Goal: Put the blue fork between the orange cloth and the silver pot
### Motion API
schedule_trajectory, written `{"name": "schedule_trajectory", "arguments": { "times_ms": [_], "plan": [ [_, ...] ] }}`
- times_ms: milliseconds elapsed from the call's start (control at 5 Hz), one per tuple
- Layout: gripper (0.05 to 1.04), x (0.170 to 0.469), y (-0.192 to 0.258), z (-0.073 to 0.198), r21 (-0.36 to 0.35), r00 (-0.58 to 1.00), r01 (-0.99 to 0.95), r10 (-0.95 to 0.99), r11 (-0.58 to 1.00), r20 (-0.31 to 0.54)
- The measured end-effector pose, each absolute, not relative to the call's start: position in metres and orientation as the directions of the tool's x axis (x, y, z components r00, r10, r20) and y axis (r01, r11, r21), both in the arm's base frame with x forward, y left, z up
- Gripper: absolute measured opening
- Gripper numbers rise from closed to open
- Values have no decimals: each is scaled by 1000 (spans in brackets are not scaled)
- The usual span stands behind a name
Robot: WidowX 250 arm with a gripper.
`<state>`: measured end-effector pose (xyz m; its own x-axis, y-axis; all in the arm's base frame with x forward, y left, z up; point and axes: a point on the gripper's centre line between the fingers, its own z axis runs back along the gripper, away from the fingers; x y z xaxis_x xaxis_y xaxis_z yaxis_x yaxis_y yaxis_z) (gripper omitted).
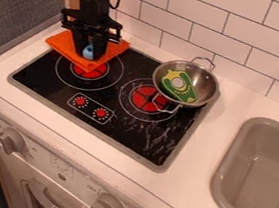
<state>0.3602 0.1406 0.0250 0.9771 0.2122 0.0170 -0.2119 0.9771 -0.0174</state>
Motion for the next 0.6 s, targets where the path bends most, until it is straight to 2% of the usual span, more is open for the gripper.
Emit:
{"name": "schedule_trajectory", "arguments": {
  "times_ms": [200,600],
  "plan": [
    [419,358,113,41,-19,986,-152,153,988,59],
    [419,346,69,23,-47,999,-51,51,998,13]
  ]
}}
